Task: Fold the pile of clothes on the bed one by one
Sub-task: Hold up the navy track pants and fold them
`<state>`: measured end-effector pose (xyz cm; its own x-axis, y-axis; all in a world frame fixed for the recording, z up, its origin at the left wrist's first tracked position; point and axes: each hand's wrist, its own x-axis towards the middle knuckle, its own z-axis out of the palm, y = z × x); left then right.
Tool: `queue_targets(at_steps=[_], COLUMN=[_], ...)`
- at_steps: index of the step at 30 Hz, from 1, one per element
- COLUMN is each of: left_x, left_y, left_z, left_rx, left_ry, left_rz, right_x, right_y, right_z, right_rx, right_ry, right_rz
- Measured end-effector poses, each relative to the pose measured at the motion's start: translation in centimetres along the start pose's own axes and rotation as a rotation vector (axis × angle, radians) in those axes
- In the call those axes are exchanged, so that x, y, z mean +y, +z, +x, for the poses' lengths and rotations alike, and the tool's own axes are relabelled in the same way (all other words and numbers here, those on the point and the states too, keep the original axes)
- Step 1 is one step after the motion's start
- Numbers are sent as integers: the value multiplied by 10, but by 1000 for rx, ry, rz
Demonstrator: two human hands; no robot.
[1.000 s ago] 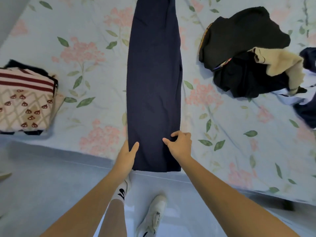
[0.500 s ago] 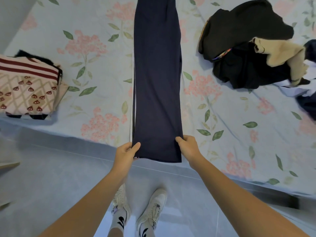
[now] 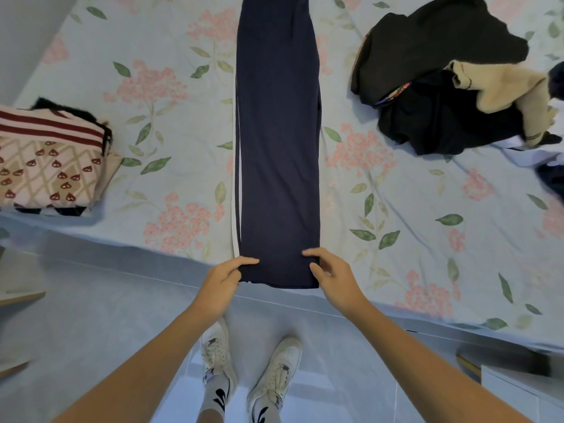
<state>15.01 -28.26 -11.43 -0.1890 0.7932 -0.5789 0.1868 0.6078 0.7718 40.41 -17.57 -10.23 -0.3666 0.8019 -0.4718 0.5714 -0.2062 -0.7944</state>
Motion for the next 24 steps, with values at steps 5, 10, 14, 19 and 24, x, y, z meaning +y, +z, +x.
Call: queue_targets(at_steps=[5, 10, 14, 19, 24], left_x=[-5, -5, 2, 24, 81], left_y=[-10, -8, -15, -33, -48], left_z=[0, 0, 2, 9, 29], left_rx=[-61, 96, 116, 159, 149], left_ry=[104, 200, 327, 462, 316], left_rz=[315, 382, 403, 509, 212], right_x=[16, 17, 9, -8, -57], right_y=[1, -1, -11, -28, -45], right_z=[0, 5, 8, 16, 47], right_rx=[-53, 23, 22, 55, 88], right_ry=[-82, -147, -199, -244, -207], right_rz=[-125, -159, -193, -284, -191])
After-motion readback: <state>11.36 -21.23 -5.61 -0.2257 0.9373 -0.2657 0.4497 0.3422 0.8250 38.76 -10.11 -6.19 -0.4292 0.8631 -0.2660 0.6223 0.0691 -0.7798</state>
